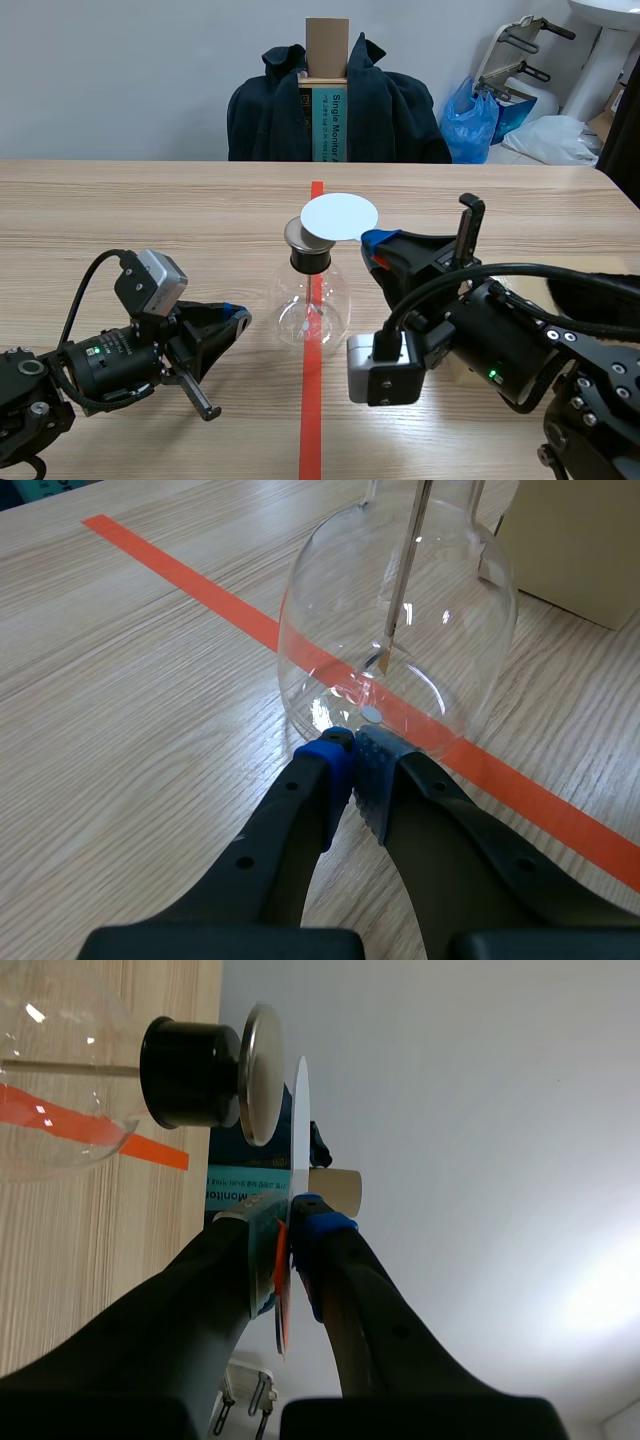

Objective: Do the electroscope experiment.
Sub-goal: 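Move the plate toward and away from the electroscope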

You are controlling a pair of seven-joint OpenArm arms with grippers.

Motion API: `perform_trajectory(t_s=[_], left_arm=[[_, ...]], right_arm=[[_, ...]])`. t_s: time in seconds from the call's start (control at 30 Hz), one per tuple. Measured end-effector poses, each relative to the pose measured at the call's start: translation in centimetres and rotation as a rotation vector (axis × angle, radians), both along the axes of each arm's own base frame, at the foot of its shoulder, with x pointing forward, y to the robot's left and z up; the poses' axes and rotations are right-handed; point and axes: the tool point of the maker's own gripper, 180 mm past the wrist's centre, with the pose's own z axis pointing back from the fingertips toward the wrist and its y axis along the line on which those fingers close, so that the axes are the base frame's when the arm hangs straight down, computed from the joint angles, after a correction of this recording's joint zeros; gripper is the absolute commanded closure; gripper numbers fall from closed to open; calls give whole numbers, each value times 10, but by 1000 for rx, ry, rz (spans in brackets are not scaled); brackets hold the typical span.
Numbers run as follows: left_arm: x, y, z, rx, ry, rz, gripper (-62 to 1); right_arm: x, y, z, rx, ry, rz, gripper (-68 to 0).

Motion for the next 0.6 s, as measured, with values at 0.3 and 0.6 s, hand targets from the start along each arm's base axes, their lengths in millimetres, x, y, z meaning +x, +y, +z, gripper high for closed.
perform_trajectory(t_s=[0.3,0.6], left_arm=[[0,0,0,0,0,0,-32],[0,0,0,0,0,0,-32]], right_arm=[[-3,3,0,1,1,25,-8],[2,-3,0,-1,-1,-20,-8]])
